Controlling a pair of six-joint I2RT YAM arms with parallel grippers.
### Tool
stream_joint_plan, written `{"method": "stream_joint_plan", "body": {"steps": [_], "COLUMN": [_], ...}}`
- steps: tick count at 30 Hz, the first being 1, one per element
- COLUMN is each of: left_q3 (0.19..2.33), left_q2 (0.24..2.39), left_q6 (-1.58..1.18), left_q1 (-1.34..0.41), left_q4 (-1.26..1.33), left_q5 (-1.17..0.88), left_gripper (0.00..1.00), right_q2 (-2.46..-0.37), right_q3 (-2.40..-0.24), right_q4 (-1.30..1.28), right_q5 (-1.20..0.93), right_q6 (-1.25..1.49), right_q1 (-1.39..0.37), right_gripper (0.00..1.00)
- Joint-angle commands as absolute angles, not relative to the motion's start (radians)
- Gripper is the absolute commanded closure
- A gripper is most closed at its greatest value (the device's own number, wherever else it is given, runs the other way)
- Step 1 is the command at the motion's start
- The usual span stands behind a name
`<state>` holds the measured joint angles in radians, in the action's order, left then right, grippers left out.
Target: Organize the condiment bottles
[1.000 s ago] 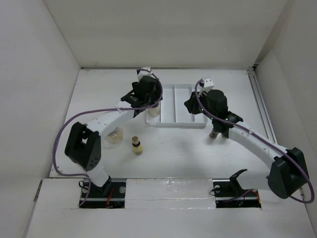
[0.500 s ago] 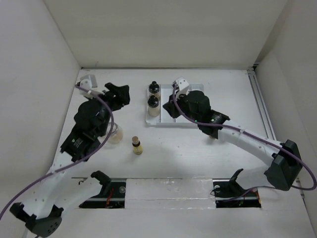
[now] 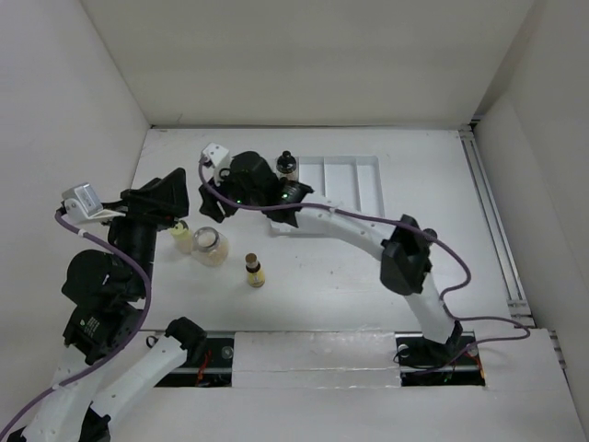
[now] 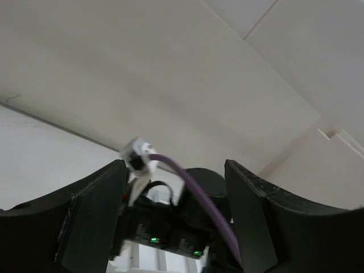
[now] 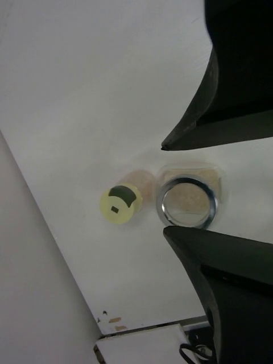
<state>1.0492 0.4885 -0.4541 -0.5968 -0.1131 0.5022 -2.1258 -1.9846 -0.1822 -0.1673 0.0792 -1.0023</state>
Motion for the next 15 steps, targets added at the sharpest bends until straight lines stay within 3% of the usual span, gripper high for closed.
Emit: {"method": "stream_joint_plan", "body": {"steps": [1,6,15], "left_q3": [1.068,1.077,1.068], "left_q2": [0.477,0.477,0.488], "left_q6": [-0.411,-0.387,-0.362], "left_q1": [-0.594,-0.594,-0.594], "left_q4": [-0.043,-0.043,-0.034], "left_q5": [0.466,0.404,0.394], "left_gripper": [0.34,0.34,0.34], "right_q2": [-2.271,-2.471,-2.603], "right_q3": [-2.204,-2.500,-2.580], "right_q4": [-0.310,-0.367,-0.262], "right_q5": [-0.228,-0.229,-0.123], "right_q6": [0.048,0.048,0.014], "right_q1": [-1.020,-1.041,-1.103], "right_gripper": [0.37,0.26,0.14]}}
